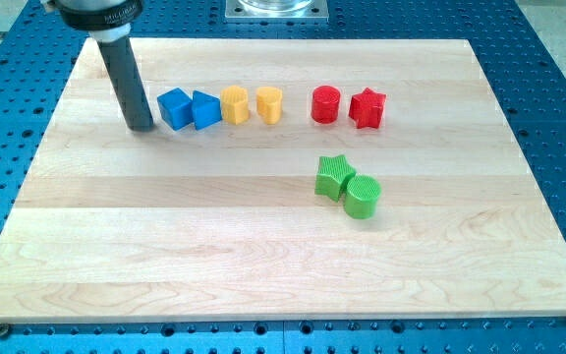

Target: Move the green star to the bottom of the red star

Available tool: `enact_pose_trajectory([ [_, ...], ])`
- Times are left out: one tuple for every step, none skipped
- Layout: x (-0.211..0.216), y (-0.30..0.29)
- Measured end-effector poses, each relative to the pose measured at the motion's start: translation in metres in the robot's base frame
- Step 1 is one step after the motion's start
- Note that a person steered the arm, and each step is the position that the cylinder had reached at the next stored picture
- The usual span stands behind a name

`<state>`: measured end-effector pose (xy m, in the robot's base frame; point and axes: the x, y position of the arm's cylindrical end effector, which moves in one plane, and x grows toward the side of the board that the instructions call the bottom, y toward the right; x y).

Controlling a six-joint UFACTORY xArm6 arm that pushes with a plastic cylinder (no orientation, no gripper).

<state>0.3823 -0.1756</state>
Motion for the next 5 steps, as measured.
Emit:
enact_pose_trajectory([
  [0.001, 0.009],
  [0.031, 0.014],
  [0.093, 0.069],
  [0.123, 0.123],
  [0.117, 0.198],
])
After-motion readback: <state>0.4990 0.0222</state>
